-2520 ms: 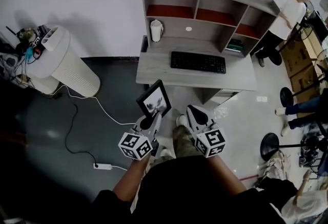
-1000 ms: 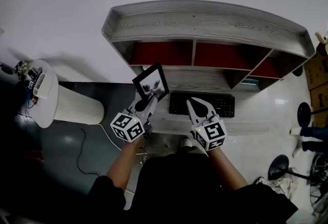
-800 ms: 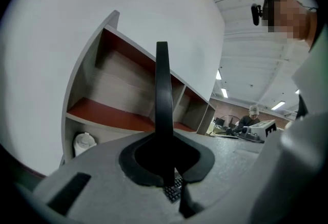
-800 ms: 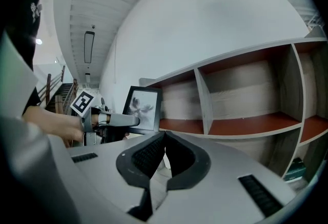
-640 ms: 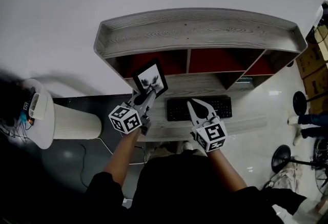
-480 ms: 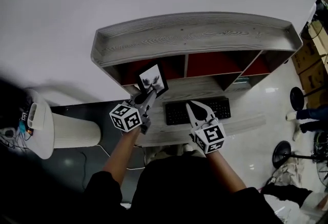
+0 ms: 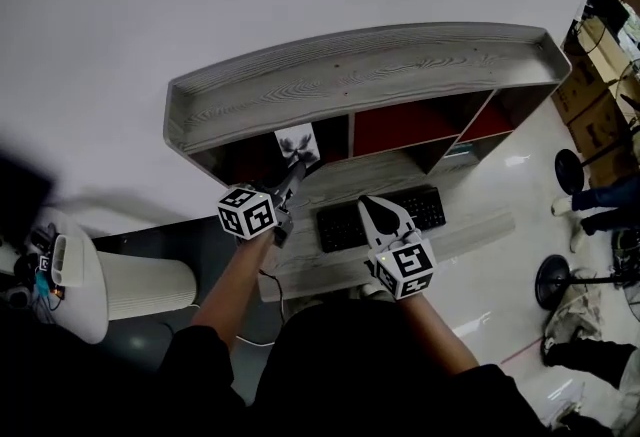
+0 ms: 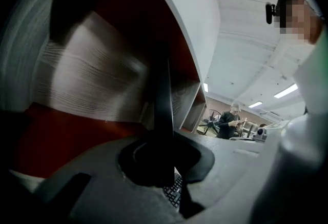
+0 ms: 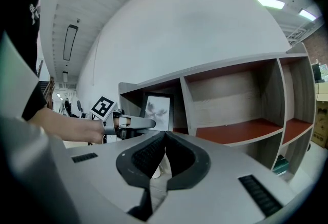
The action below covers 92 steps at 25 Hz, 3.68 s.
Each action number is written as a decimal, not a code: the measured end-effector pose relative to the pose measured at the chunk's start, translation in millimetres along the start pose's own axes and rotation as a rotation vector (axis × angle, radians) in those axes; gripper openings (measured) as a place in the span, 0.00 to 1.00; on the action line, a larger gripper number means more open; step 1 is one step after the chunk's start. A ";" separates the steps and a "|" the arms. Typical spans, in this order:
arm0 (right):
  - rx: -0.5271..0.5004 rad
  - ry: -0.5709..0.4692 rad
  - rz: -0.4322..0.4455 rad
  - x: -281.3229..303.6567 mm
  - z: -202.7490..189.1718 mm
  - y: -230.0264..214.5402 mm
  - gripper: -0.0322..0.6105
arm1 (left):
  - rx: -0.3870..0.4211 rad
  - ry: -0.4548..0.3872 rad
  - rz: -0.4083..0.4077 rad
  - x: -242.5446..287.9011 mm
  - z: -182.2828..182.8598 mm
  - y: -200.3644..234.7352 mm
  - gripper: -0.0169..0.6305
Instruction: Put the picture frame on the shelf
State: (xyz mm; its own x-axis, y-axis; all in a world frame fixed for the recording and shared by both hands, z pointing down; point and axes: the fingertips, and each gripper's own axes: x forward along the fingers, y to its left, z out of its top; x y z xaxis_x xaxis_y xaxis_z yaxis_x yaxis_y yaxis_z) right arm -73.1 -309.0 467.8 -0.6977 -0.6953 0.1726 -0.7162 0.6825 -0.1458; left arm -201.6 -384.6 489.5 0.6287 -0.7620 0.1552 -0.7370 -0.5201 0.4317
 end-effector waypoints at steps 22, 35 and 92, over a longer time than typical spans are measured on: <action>0.000 0.003 -0.115 -27.0 -6.9 -20.7 0.07 | -0.008 0.227 -0.024 57.3 -5.8 19.9 0.07; -0.007 0.018 -0.121 -33.0 -11.9 -19.4 0.07 | 0.140 0.305 0.100 83.2 -0.9 35.1 0.12; 0.009 0.057 -0.114 -27.6 -25.3 -20.3 0.07 | 0.470 0.154 0.360 67.3 38.5 79.2 0.51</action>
State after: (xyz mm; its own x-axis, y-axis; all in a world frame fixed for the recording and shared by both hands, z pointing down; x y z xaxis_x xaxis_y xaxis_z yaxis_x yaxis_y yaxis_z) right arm -38.9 -298.0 490.7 -0.6095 -0.7543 0.2439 -0.7914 0.5973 -0.1302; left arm -227.3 -492.0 499.9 0.3222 -0.8752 0.3608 -0.9185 -0.3813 -0.1047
